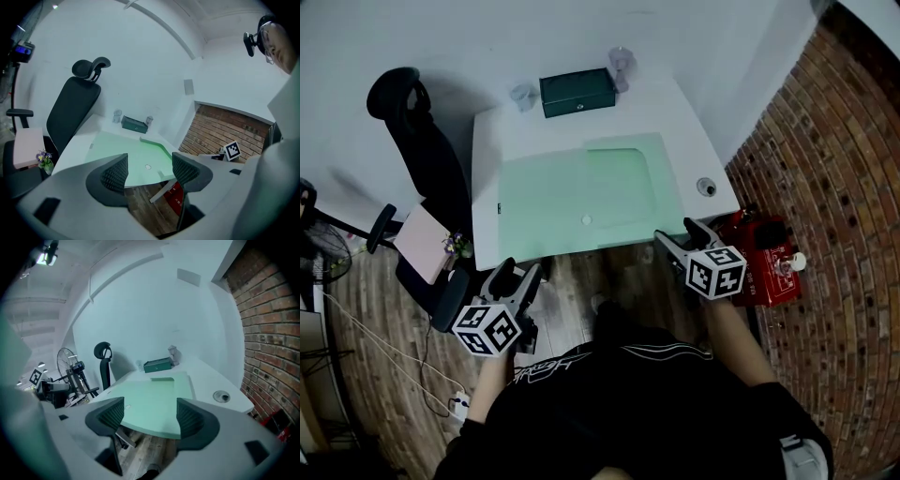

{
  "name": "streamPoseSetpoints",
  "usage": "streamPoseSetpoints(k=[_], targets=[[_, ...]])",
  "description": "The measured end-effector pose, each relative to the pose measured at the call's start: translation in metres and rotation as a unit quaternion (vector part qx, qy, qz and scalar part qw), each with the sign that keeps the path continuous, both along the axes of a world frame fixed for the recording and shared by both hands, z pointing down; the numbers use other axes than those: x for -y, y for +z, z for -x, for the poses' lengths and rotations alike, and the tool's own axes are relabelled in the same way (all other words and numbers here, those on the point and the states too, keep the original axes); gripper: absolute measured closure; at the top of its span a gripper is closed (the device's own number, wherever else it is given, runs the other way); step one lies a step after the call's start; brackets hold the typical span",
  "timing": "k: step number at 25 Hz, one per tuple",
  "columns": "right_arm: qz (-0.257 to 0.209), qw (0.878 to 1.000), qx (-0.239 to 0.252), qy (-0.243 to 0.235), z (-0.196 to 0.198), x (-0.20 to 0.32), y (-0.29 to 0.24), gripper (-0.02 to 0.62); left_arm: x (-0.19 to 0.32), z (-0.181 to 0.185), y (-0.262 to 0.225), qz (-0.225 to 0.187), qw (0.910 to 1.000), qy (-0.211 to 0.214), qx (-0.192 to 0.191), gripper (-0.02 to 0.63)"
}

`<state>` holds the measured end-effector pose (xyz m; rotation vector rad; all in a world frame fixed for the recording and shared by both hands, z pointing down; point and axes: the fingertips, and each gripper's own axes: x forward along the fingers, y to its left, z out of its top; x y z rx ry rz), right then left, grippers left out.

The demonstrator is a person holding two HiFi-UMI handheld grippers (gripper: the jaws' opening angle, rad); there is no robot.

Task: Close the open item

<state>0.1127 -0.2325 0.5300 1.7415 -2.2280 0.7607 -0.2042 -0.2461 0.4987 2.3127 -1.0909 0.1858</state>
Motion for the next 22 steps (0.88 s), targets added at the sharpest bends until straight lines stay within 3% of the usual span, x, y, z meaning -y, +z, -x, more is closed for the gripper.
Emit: streamPoseSetpoints(k=[12, 22], targets=[[0.088, 0.991, -0.098, 0.034, -0.040, 0.075, 0.075, 0.230, 0.048, 0.016, 0.006, 0.021, 0.9987, -0.046, -0.003, 0.310], [0.120, 0.986, -0.114, 0.031, -0.050, 0.087, 0.104, 0.256, 0.066, 0.036, 0.018, 0.032, 0.9965, -0.077, 0.004, 0.310]])
